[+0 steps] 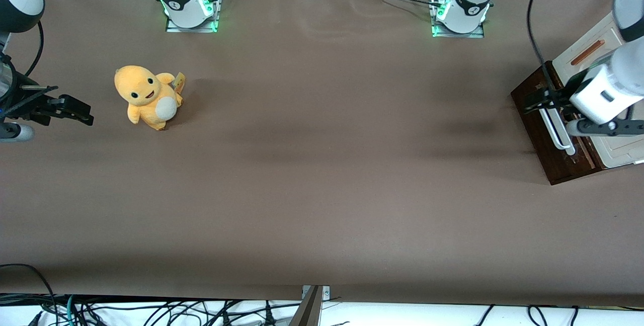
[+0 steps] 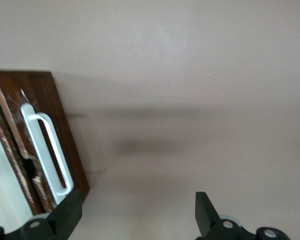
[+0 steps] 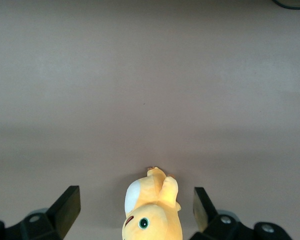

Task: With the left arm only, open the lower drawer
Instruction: 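Lower the open left gripper onto the lower drawer's white handle and close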

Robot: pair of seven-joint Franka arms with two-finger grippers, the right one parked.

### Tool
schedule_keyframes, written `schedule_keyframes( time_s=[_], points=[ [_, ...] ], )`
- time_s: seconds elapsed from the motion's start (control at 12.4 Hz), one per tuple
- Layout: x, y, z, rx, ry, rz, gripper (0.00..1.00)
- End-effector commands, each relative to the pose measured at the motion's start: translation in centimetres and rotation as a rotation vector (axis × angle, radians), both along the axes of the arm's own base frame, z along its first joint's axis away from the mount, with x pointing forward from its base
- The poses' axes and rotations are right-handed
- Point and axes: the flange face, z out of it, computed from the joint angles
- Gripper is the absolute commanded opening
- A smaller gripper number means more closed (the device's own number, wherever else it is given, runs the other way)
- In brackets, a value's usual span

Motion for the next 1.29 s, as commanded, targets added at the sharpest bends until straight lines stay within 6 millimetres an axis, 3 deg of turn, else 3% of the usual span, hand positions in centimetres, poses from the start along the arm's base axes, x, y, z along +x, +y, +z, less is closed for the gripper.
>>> schedule_keyframes(
  time_s=[0.0, 0.24, 0.4, 0.57, 0.65, 0.89, 1.21],
  points=[
    [2.0, -2.7, -7.2, 0.097, 0.108, 0.097, 1.0],
    [2.8, -5.4, -16.4, 0.333, 0.158, 0.071, 1.0],
    [2.7, -4.0, -20.8, 0.487, 0.192, 0.003, 1.0],
    [2.6, -1.3, -24.9, 0.682, 0.21, -0.062, 1.0],
    [2.4, 0.0, -26.3, 0.754, 0.213, -0.068, 1.0],
    [1.1, 1.6, -29.1, 0.93, 0.205, -0.109, 1.0],
    [0.4, 4.1, -30.4, 1.037, 0.223, -0.098, 1.0]
  ],
)
